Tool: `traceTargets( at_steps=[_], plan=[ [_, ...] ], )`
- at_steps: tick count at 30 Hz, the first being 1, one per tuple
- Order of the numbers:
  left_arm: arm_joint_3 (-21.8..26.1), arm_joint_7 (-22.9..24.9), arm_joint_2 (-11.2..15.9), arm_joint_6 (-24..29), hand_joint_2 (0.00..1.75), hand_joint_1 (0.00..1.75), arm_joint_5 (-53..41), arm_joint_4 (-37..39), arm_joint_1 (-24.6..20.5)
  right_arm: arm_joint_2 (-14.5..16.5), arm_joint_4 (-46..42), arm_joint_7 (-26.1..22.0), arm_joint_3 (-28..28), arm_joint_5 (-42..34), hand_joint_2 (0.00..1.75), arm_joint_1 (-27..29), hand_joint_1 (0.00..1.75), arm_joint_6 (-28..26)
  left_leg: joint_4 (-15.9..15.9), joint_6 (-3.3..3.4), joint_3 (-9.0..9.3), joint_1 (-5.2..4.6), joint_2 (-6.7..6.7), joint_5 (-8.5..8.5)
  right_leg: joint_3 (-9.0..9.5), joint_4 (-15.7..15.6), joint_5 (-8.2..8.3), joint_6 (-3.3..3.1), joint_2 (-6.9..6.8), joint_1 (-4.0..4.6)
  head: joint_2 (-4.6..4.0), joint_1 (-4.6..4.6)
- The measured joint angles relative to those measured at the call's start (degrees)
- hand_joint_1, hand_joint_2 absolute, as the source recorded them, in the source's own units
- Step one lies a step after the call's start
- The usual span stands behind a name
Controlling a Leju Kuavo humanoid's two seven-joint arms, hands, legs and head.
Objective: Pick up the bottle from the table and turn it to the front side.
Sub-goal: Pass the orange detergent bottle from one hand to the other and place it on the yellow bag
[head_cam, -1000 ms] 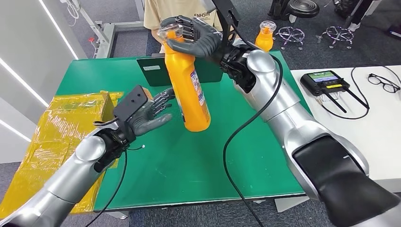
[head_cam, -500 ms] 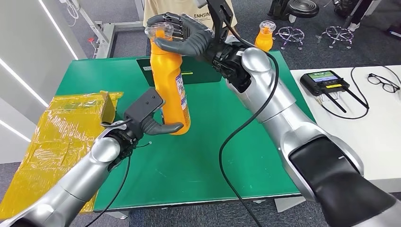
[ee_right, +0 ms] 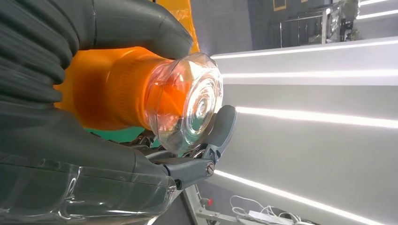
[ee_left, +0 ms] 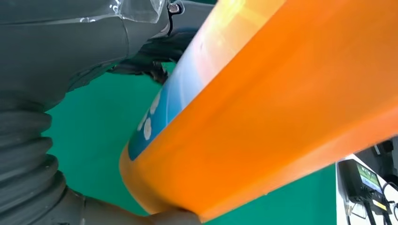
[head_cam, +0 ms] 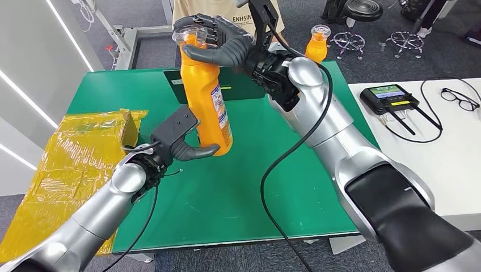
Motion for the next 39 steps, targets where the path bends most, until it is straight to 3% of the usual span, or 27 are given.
traceTargets(
  at_steps=[11,12,15,16,24,32,39],
  plan=[
    [0.29,-0.02,0.78,-1.01,1.75,1.75,1.84,0.02,-0.03,-1.57,-1.8,-0.09,-0.79,-0.09,1.75,0.87,1.73,-1.16,0.0,0.0,0.0,0.0,-0.01,0.0,0.0,0.0,0.0,0.0,0.0,0.0,0.0,0.0],
    [0.39,-0.03,0.98,-1.02,1.75,1.75,1.93,0.03,-0.01,-1.86,-2.09,-0.11,-0.99,-0.08,1.75,1.03,1.3,-1.25,0.0,0.0,0.0,0.0,0.0,0.0,0.0,0.0,0.0,0.0,0.0,0.0,0.0,0.0],
    [1.15,-0.14,1.86,-0.91,1.75,1.75,2.15,0.09,0.16,-2.75,-2.92,-0.22,-1.5,0.05,0.44,1.33,0.01,-1.51,0.0,0.0,0.0,0.0,0.0,0.0,0.0,0.0,0.0,0.0,0.0,0.0,0.0,0.01],
    [1.55,-0.17,2.3,-0.81,1.75,1.75,2.2,0.16,0.23,-3.05,-3.2,-0.24,-1.63,0.13,0.0,1.35,0.0,-1.48,0.0,0.0,0.0,0.0,0.01,0.0,0.0,0.0,0.0,0.0,0.02,0.0,0.0,0.01],
    [7.76,-0.36,9.06,-0.31,1.75,1.75,0.56,1.77,1.35,-6.92,-6.48,-0.66,-3.31,0.27,0.0,2.04,0.0,-0.41,-0.04,-0.01,0.01,0.02,0.13,0.0,-0.08,0.04,0.0,-0.01,0.15,0.02,0.0,-0.01],
    [16.76,-2.29,18.61,-1.34,1.75,1.75,-0.43,5.91,3.1,-14.98,-10.68,-4.39,-7.21,0.96,0.0,5.52,0.0,0.66,-0.06,-0.01,-0.01,0.03,0.2,0.0,-0.12,0.01,-0.01,-0.02,0.21,0.01,0.0,0.01],
    [23.29,-1.98,22.73,-1.2,1.75,1.75,0.19,5.35,7.2,-20.28,-13.35,-6.96,-10.59,2.01,0.0,11.67,0.0,0.82,-0.05,-0.01,0.01,0.01,0.2,-0.01,-0.11,-0.01,0.0,-0.01,0.21,0.0,0.0,0.0]
  ],
)
